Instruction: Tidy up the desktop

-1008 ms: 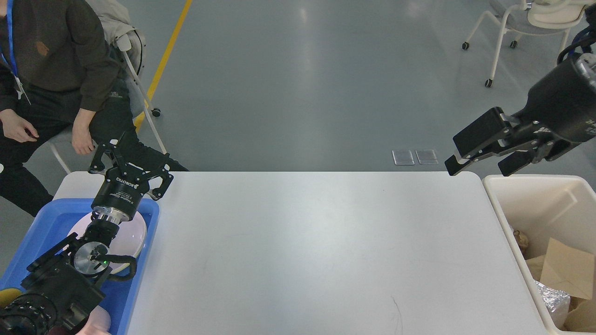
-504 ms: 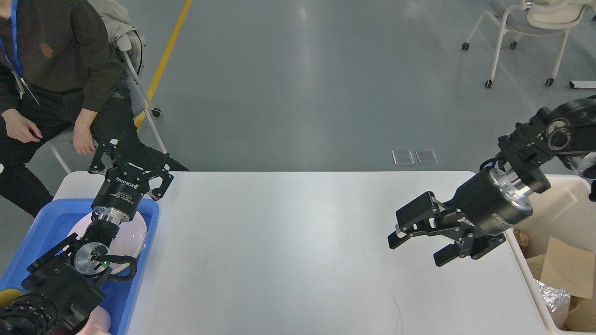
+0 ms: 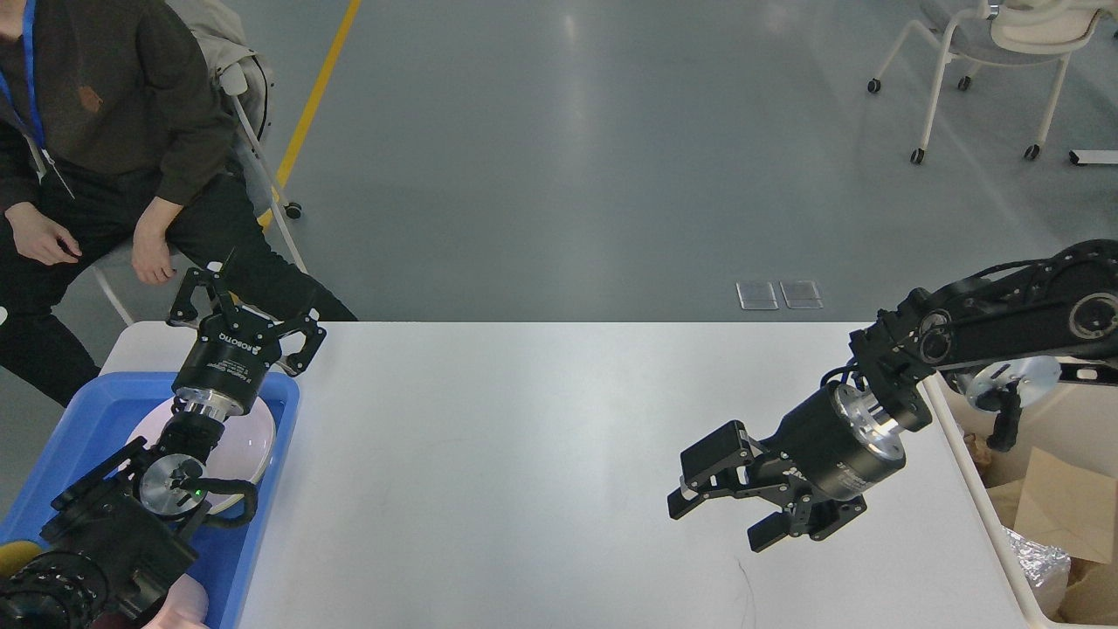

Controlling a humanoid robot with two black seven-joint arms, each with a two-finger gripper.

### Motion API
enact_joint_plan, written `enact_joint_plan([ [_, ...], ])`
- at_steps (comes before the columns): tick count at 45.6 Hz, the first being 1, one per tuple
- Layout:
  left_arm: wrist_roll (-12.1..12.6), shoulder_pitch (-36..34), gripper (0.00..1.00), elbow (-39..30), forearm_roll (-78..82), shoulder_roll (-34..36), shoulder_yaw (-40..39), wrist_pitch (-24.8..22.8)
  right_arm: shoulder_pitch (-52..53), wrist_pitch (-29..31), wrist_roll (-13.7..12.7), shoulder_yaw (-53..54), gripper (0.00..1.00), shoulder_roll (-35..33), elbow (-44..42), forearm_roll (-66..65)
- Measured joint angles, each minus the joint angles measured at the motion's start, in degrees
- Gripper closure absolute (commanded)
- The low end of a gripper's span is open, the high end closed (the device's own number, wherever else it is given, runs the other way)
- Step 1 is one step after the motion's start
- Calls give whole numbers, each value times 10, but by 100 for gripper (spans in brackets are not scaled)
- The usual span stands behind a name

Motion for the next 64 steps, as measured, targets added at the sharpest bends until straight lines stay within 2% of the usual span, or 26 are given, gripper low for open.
enact_joint_plan([
  [12, 0, 0, 0, 0, 0, 0, 0, 0, -76, -54, 0, 48, 0, 41, -4, 51],
  [38, 0, 0, 0, 0, 0, 0, 0, 0, -73, -50, -8, 20, 0, 33, -21, 29],
  [44, 0, 0, 0, 0, 0, 0, 0, 0, -10, -34, -8, -30, 0, 2, -26, -10],
  [64, 0, 0, 0, 0, 0, 1, 0, 0, 306, 142, -1, -190, 0, -60, -27, -130],
])
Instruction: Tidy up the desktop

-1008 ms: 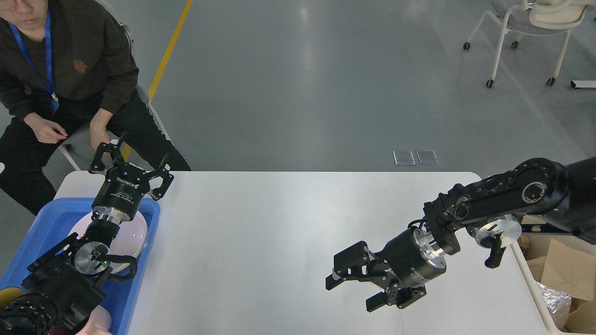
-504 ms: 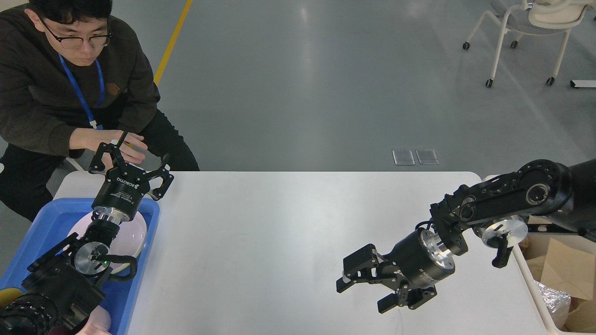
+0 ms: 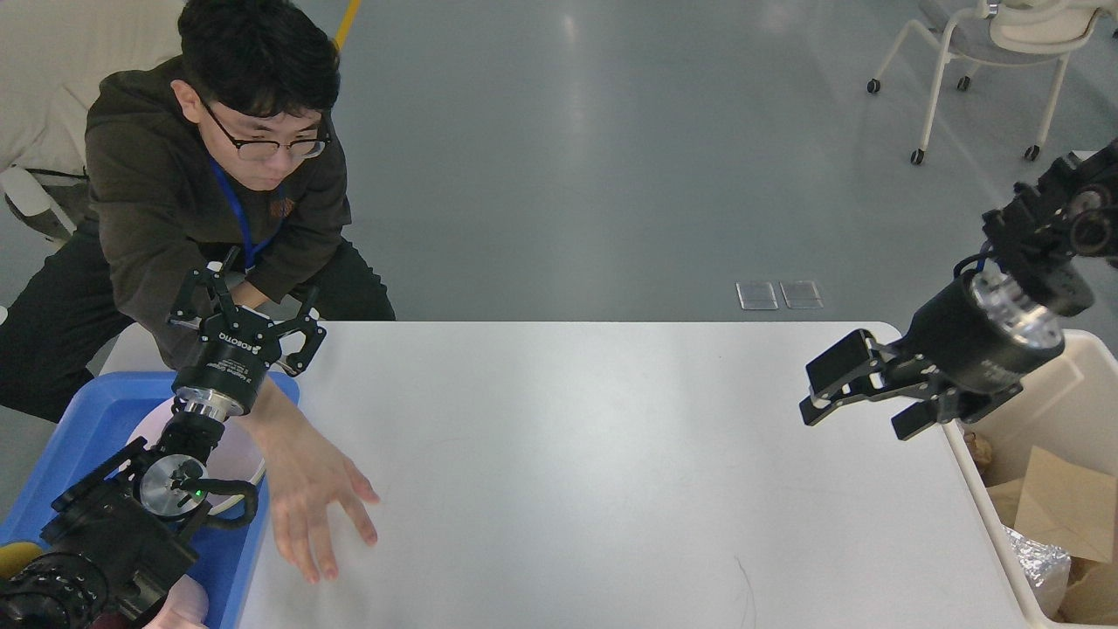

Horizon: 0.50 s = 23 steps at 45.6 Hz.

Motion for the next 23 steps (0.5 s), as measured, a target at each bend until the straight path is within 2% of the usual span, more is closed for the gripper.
enact_joint_plan([
  [8, 0, 0, 0, 0, 0, 0, 0, 0, 66, 41, 0, -7, 0, -8, 5, -4],
  [23, 0, 0, 0, 0, 0, 0, 0, 0, 93, 44, 0, -20, 0, -8, 10, -3],
])
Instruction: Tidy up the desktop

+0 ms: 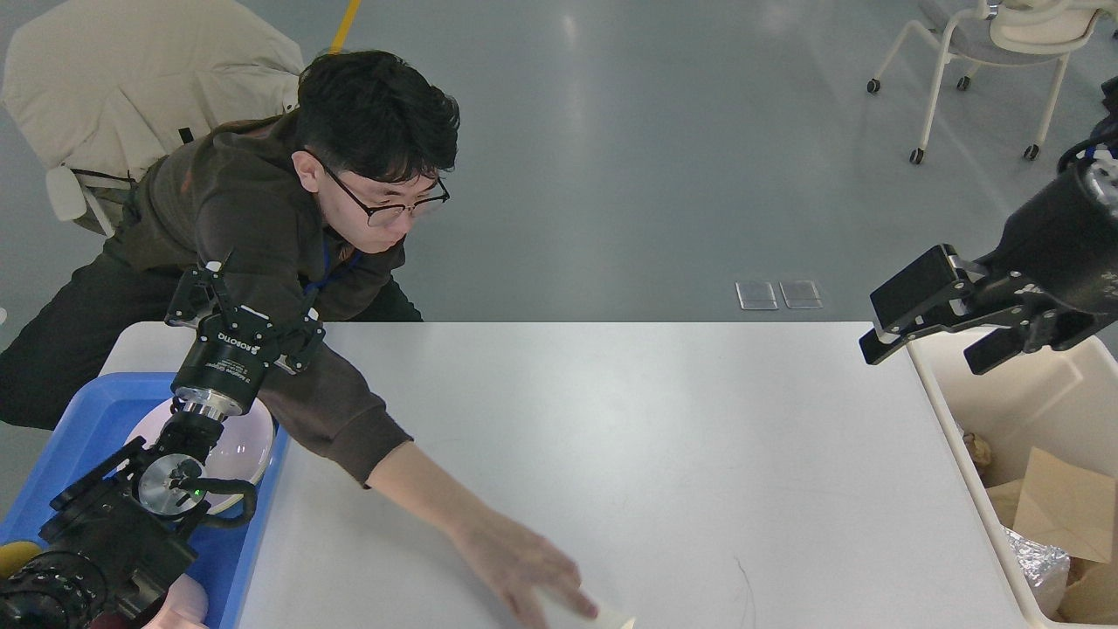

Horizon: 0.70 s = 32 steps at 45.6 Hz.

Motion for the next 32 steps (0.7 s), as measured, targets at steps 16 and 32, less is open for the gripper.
enact_joint_plan([
  [16, 0, 0, 0, 0, 0, 0, 0, 0, 1, -4, 0, -2, 0, 0, 0, 0],
  [32, 0, 0, 0, 0, 0, 0, 0, 0, -6, -7, 0, 2, 0, 1, -1, -1],
])
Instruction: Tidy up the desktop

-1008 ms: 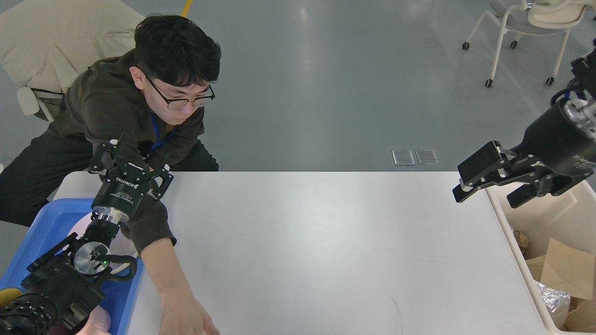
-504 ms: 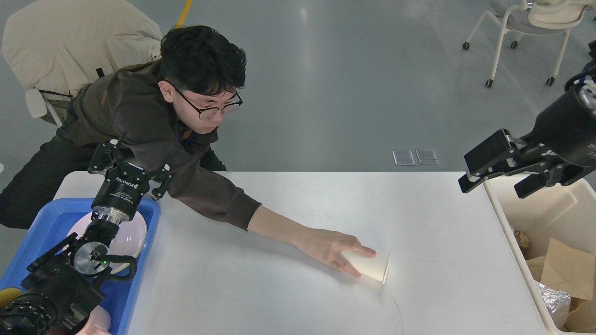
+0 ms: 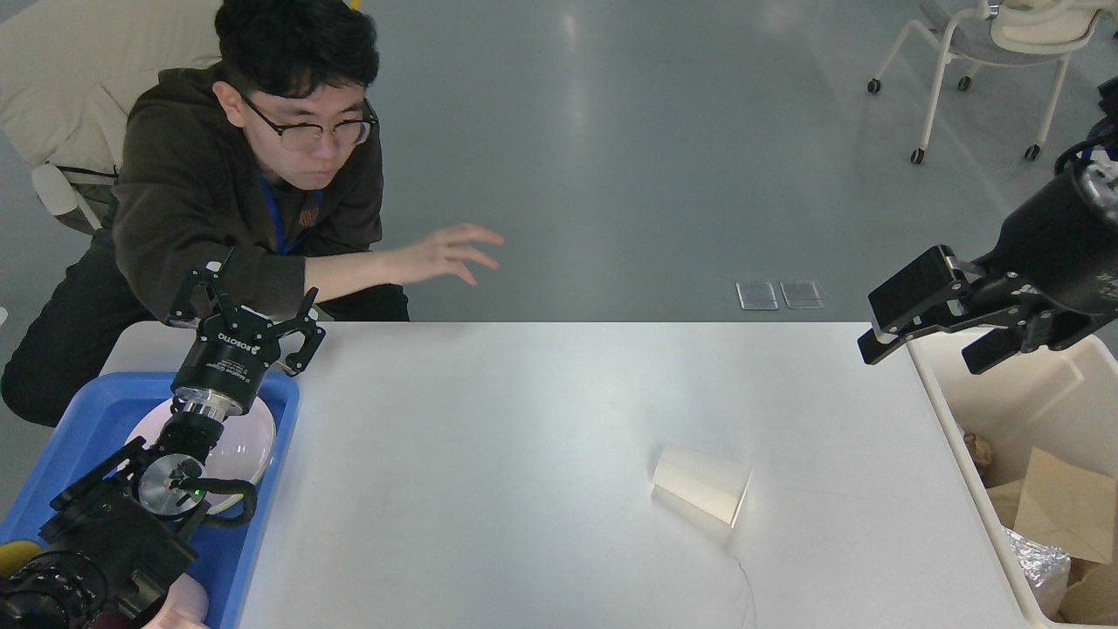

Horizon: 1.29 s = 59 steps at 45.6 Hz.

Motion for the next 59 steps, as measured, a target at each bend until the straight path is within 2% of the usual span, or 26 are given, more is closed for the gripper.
enact_joint_plan([
  [9, 0, 0, 0, 0, 0, 0, 0, 0, -18, -12, -2, 7, 0, 4, -2, 0],
  [14, 0, 0, 0, 0, 0, 0, 0, 0, -51, -43, -4, 14, 0, 10, -5, 0],
  [17, 0, 0, 0, 0, 0, 0, 0, 0, -86, -82, -5, 23, 0, 22, -9, 0],
  [31, 0, 0, 0, 0, 0, -1, 0, 0, -302, -335, 1, 64, 0, 126, -44, 7],
  [35, 0, 0, 0, 0, 0, -1, 0, 0, -351, -380, 2, 77, 0, 158, -58, 8],
  [47, 0, -1, 0, 0, 0, -1, 0, 0, -462, -419, 3, 125, 0, 227, -137, 3],
  [50, 0, -1, 0, 0, 0, -1, 1, 0, -497, -444, 3, 129, 0, 254, -170, -4],
  [59, 0, 0, 0, 0, 0, -1, 1, 0, -560, -474, 3, 137, 0, 288, -233, -45],
])
